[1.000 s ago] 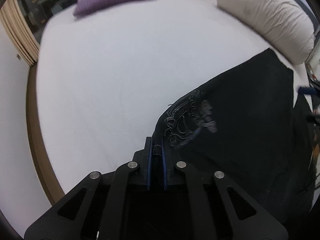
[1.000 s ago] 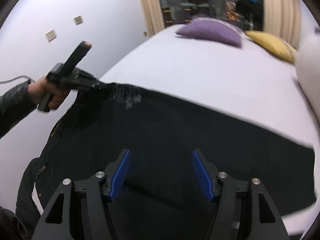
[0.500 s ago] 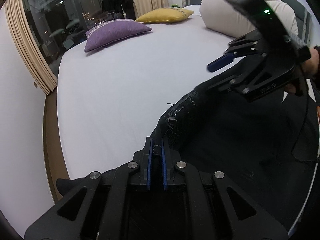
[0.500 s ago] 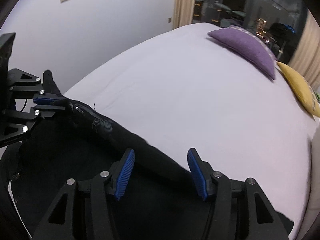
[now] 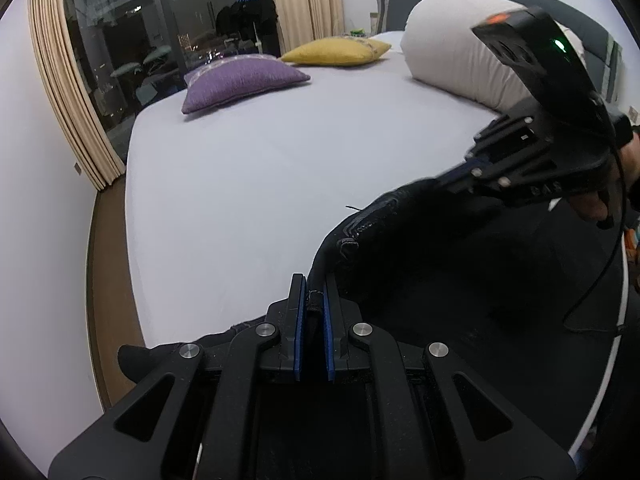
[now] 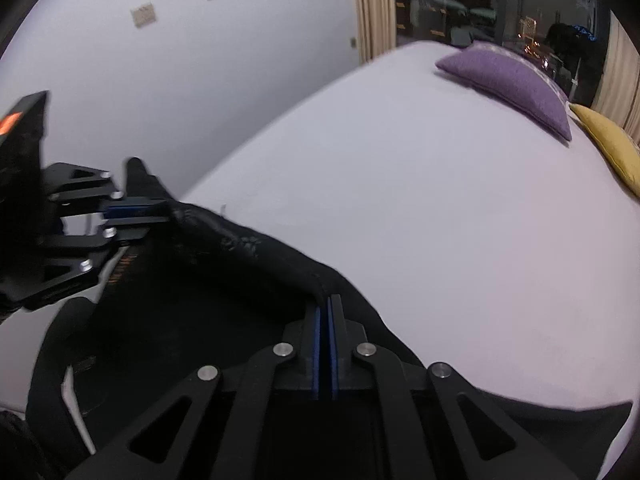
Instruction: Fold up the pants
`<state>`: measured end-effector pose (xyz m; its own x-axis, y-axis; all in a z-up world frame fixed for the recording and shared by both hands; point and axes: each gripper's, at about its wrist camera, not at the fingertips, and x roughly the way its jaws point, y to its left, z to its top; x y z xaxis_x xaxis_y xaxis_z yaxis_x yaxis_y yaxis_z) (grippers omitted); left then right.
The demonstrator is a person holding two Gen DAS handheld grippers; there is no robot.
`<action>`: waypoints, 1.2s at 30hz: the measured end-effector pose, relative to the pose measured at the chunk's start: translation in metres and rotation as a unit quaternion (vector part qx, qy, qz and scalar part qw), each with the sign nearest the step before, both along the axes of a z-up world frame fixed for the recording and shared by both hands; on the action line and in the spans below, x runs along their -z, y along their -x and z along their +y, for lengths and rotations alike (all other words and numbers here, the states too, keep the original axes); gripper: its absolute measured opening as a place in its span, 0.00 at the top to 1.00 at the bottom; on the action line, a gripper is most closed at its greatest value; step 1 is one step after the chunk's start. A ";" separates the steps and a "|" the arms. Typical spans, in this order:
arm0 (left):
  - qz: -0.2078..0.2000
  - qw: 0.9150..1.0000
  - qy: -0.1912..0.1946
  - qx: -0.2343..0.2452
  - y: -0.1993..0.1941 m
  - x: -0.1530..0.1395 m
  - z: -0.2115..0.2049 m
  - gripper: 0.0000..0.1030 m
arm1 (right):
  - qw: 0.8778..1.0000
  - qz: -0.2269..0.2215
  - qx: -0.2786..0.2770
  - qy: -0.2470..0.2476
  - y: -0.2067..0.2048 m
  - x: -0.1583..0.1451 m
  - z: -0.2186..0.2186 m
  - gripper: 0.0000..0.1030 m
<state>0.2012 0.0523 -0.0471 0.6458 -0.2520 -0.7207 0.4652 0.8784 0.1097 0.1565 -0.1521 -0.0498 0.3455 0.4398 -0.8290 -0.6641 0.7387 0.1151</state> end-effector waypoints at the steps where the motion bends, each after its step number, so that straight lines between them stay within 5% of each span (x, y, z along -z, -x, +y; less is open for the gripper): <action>1: -0.002 1.000 0.000 0.005 0.010 -0.002 0.001 0.93 | 1.000 -0.004 -0.015 0.010 0.014 0.001 0.003 0.96; 5: 0.006 0.999 -0.010 0.046 0.057 0.003 -0.002 0.93 | 0.994 -0.025 -0.074 0.080 0.070 0.012 0.015 0.96; 10: 0.024 0.994 -0.069 0.085 0.116 0.036 -0.018 0.93 | 0.970 -0.083 -0.137 0.184 0.133 0.036 0.033 0.96; 18: 0.014 0.985 -0.121 0.126 0.174 0.064 -0.034 0.93 | 0.914 -0.186 -0.193 0.305 0.213 0.066 0.055 0.97; 23: 0.015 0.977 -0.145 0.157 0.192 0.080 -0.041 0.93 | 0.894 -0.202 -0.211 0.341 0.231 0.090 0.062 0.97; 30: -0.001 0.967 -0.154 0.201 0.212 0.079 -0.039 0.93 | 0.848 -0.251 -0.258 0.389 0.254 0.085 0.066 0.97; 36: 0.000 0.948 -0.196 0.250 0.235 0.099 -0.045 0.93 | 0.828 -0.242 -0.294 0.412 0.266 0.114 0.066 0.97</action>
<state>-0.0338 0.0072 -0.1460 0.5157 -0.2397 -0.8225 0.8129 0.4402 0.3814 -0.1090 -0.0858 -0.1642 0.6527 0.0042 -0.7576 -0.7571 -0.0338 -0.6524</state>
